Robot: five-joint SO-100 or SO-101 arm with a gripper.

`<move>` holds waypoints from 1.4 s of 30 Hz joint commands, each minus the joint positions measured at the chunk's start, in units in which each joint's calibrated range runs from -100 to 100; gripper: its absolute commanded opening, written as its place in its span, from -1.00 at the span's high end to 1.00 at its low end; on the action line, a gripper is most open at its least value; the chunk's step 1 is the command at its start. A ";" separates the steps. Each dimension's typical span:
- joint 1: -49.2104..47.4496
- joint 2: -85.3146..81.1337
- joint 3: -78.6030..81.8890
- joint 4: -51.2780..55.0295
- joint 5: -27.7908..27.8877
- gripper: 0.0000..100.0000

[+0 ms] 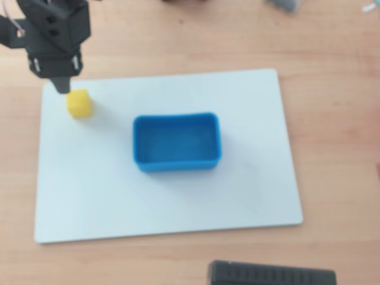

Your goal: Pick up yellow cube and drop it in the blue rectangular bin

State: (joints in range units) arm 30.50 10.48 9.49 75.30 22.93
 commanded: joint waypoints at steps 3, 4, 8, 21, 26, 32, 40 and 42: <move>-0.14 -0.96 -9.86 3.81 -0.10 0.69; -0.06 -0.96 -10.04 4.71 -0.10 0.69; 0.29 -0.87 -10.13 6.86 -0.24 0.63; 1.14 4.05 -12.86 6.70 -0.29 0.58; 2.09 6.65 -12.86 6.12 -0.24 0.59; 2.60 7.95 -11.13 4.22 -0.05 0.59; 1.66 8.23 -6.59 0.59 -0.24 0.60; 1.40 8.33 -5.77 0.59 -0.29 0.60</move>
State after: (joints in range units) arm 32.05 19.08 5.34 77.18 22.93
